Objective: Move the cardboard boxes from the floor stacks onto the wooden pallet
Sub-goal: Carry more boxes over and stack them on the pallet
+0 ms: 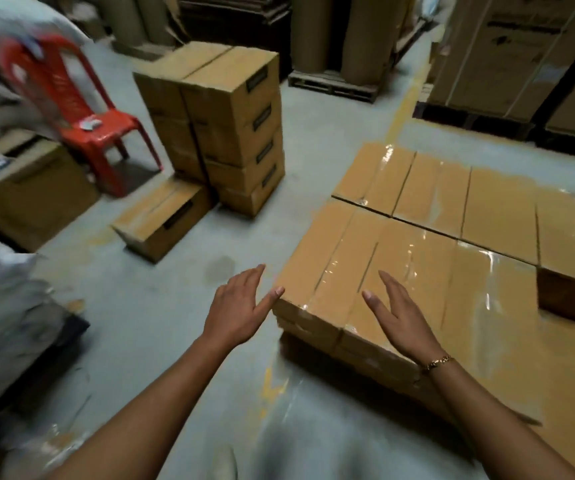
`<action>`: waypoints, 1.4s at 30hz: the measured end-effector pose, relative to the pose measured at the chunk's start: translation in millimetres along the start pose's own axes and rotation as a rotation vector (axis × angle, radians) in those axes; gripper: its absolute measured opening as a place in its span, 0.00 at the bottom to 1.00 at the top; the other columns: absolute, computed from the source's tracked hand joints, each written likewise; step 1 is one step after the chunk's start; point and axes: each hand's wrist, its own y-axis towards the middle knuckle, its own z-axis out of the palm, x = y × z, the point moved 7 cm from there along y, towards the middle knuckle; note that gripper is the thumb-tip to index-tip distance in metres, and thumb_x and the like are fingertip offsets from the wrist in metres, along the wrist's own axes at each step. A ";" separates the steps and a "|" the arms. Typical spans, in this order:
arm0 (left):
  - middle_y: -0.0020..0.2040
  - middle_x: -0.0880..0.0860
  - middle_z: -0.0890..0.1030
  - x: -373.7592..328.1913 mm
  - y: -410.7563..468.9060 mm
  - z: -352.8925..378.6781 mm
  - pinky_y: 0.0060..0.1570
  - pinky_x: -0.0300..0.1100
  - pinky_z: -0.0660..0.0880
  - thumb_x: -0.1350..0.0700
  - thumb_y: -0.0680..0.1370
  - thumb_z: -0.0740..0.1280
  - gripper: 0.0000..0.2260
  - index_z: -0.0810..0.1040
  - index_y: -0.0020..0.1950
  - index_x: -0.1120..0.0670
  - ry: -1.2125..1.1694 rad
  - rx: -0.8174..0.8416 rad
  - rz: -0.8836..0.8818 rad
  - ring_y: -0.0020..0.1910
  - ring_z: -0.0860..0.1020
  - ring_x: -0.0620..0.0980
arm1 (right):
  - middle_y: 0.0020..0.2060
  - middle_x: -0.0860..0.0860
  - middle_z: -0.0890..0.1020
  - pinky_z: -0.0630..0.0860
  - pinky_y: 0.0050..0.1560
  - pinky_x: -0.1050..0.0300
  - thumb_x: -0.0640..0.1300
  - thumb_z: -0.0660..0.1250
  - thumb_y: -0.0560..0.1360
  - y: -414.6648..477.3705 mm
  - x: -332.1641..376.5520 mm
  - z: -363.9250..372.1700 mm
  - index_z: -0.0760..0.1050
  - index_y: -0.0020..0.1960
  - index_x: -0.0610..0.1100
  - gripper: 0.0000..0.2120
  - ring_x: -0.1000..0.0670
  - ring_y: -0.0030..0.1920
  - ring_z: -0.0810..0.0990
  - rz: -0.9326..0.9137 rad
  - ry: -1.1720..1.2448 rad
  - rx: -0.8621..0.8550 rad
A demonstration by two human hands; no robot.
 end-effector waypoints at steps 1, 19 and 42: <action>0.78 0.50 0.68 22.3 4.7 -21.4 0.72 0.52 0.63 0.30 0.81 0.52 0.33 0.62 0.81 0.48 -0.016 -0.006 -0.032 0.77 0.65 0.50 | 0.81 0.54 0.57 0.55 0.79 0.50 0.69 0.52 0.79 7.0 26.3 12.2 0.52 0.83 0.53 0.37 0.51 0.80 0.56 -0.010 0.021 0.012; 0.79 0.48 0.67 357.2 118.3 -220.2 0.73 0.53 0.62 0.30 0.80 0.51 0.34 0.64 0.80 0.47 -0.069 -0.044 -0.317 0.77 0.64 0.50 | 0.80 0.56 0.60 0.58 0.78 0.50 0.68 0.57 0.79 225.4 335.9 227.4 0.55 0.82 0.53 0.37 0.53 0.79 0.60 -0.069 0.190 0.258; 0.78 0.51 0.67 699.9 487.2 -218.4 0.71 0.54 0.62 0.34 0.82 0.53 0.30 0.65 0.79 0.50 -0.091 0.040 -0.479 0.77 0.64 0.53 | 0.81 0.52 0.59 0.60 0.78 0.46 0.67 0.60 0.80 666.7 514.2 500.6 0.53 0.83 0.50 0.38 0.47 0.80 0.60 0.047 0.214 0.524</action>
